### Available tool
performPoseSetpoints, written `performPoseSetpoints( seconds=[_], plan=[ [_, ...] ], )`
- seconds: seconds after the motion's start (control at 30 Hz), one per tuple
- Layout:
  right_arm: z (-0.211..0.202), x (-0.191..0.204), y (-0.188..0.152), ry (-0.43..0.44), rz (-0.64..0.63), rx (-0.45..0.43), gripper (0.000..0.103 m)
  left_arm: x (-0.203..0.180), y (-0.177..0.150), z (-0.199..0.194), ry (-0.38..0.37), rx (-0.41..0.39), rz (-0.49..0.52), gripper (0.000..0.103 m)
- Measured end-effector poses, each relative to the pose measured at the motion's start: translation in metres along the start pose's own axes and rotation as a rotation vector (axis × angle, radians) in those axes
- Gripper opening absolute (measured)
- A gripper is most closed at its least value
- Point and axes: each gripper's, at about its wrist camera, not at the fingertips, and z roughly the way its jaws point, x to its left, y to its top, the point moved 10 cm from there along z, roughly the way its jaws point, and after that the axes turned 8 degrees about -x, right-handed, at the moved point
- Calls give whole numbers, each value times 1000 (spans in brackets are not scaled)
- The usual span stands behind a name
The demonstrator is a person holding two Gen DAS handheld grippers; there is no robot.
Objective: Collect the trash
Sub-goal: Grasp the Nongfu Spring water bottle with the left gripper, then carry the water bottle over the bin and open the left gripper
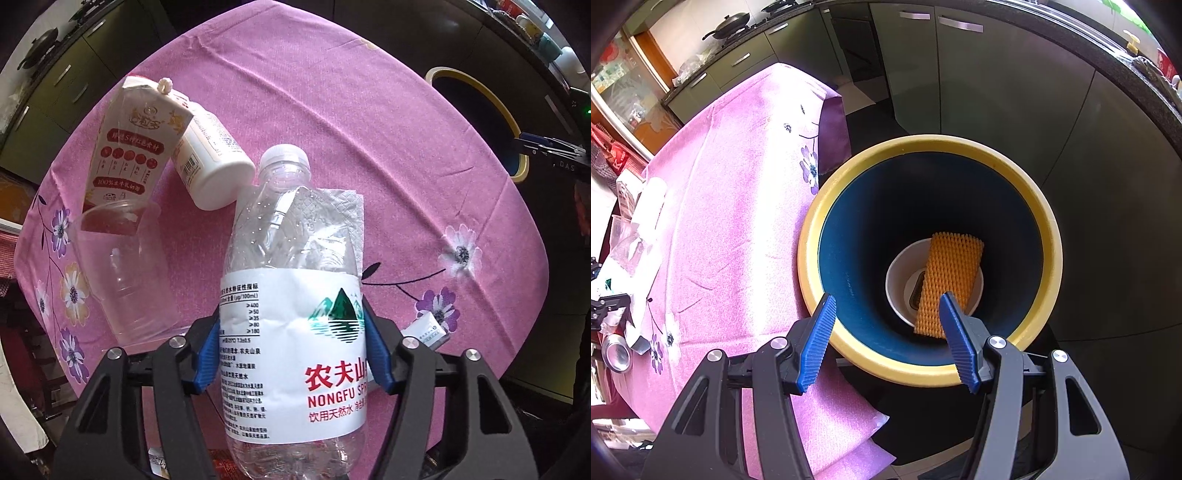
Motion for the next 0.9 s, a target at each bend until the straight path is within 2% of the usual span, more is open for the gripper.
performPoseSetpoints(
  seconds=[0.33, 0.63, 0.73, 0.9],
  plan=[
    [1, 3, -1, 13, -6, 4, 58, -1, 10, -27, 26, -49, 31, 61],
    [1, 3, -1, 14, -6, 2, 58, -10, 4, -52, 20, -102, 60, 61],
    [-5, 0, 1, 16, 2, -10, 58, -27, 10, -64, 1, -137, 94, 61],
    [-34, -14, 7, 24, 31, -64, 58, -88, 40, -72, -74, -175, 194, 61]
  ],
)
